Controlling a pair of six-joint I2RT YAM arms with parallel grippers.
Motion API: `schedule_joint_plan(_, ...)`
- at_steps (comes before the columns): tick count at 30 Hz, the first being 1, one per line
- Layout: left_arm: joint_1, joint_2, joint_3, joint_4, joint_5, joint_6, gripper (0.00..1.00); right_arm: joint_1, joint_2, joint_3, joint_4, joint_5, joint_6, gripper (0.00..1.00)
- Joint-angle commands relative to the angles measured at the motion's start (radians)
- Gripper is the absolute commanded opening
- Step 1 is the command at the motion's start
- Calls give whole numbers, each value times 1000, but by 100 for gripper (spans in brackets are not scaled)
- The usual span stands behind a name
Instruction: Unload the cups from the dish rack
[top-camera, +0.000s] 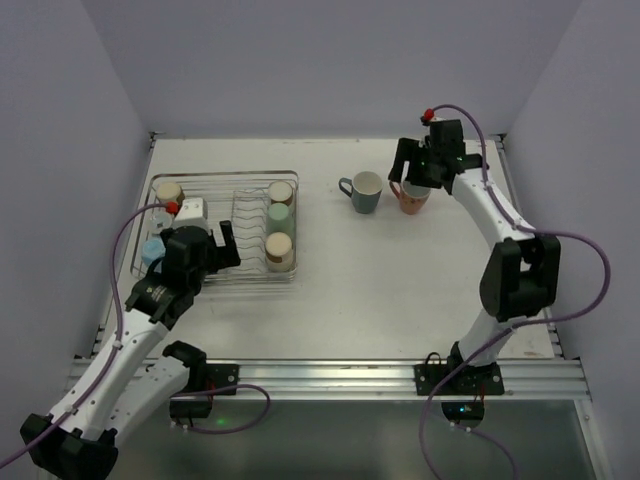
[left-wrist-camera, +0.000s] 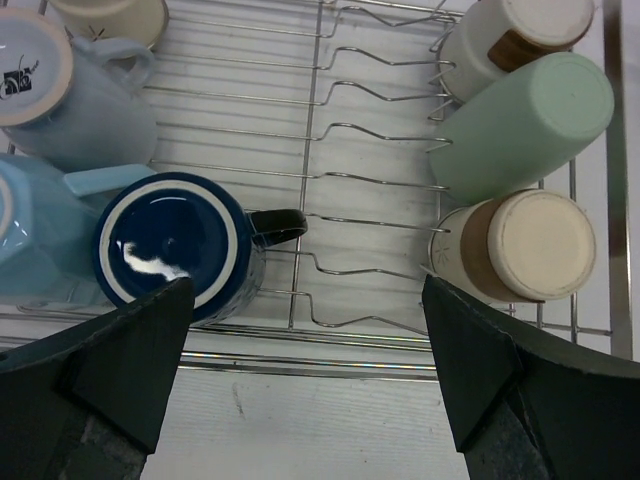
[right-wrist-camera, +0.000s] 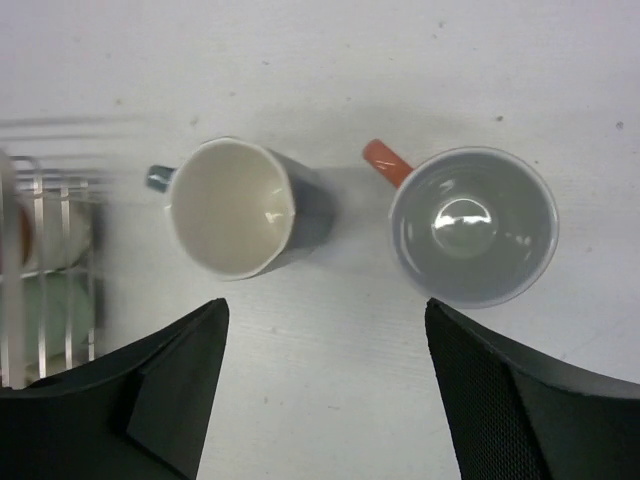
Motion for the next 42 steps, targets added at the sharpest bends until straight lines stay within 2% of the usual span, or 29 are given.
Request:
schedule_joint_plan(1, 7, 48, 44, -23, -90, -75, 100, 22, -197, -112, 148, -106, 48, 82)
schedule_joint_plan(5, 20, 27, 44, -76, -202, -158, 100, 39, -346, -306, 267, -186, 79, 84)
schedule_joint_plan(7, 48, 7, 32, -82, -228, -176, 100, 46, -383, -336, 300, -221, 94, 84)
schedule_joint_plan(11, 181, 28, 6, -98, -150, -192, 100, 52, -403, -362, 333, -264, 105, 84)
schedule_joint_plan(15, 287, 66, -45, -40, -49, -186, 100, 56, -419, -367, 342, -283, 100, 85)
schedule_joint_plan(23, 292, 163, -19, 20, -1, -221, 100, 92, -442, -374, 368, -352, 85, 88)
schedule_joint_plan(42, 293, 303, -14, 120, -114, -396, 100, 202, -411, -361, 366, -414, 25, 94)
